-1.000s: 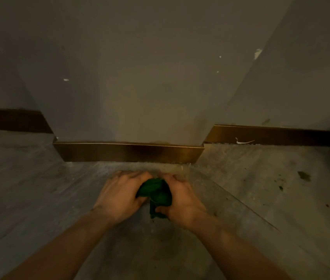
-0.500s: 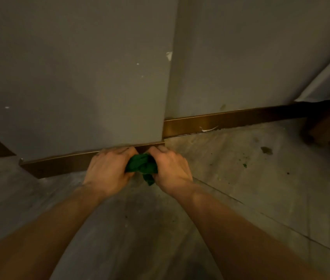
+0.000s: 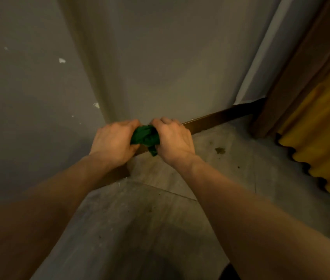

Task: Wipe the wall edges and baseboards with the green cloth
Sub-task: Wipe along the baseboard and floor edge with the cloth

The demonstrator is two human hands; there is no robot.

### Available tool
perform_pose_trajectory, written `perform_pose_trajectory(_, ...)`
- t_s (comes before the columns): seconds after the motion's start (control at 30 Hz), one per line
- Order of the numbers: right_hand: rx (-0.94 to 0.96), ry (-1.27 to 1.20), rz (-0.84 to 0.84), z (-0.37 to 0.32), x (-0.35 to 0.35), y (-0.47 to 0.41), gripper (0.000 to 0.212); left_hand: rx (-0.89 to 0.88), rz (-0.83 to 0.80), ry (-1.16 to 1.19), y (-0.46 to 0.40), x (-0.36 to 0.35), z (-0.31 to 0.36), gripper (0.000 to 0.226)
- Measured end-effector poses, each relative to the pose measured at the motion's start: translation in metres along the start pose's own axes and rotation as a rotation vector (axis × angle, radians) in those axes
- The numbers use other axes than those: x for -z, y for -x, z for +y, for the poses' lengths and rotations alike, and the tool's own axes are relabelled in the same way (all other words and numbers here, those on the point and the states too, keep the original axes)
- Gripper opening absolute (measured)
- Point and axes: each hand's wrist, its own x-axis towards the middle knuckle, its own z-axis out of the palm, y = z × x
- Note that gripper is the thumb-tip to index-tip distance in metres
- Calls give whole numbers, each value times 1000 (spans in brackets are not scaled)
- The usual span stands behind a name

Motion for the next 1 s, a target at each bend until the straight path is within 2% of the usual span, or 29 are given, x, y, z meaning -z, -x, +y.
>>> perform_pose_trajectory(0.17,-17,28,62,23,52,-5,42,-102,25,-24,-37,34,37,21)
perform_pose_trajectory(0.3,-28,54,107,42,61,-4,42,-154,46,6,-55,36,54,23)
perform_pose_trajectory(0.43,-21,86,121,56,35,1,38,-152,38,64,-51,1,50,50)
perform_pose_trajectory(0.57,-23,121,42,67,0,8,42,-98,-25,127,-43,-48,36,28)
perform_pose_trajectory(0.87,-68,167,-134,91,-55,26,51,-57,-142,294,-35,-119,24,41)
perform_pose_trajectory(1.0,-67,221,-223,103,-69,22,52,-30,-138,317,-39,-148,23,43)
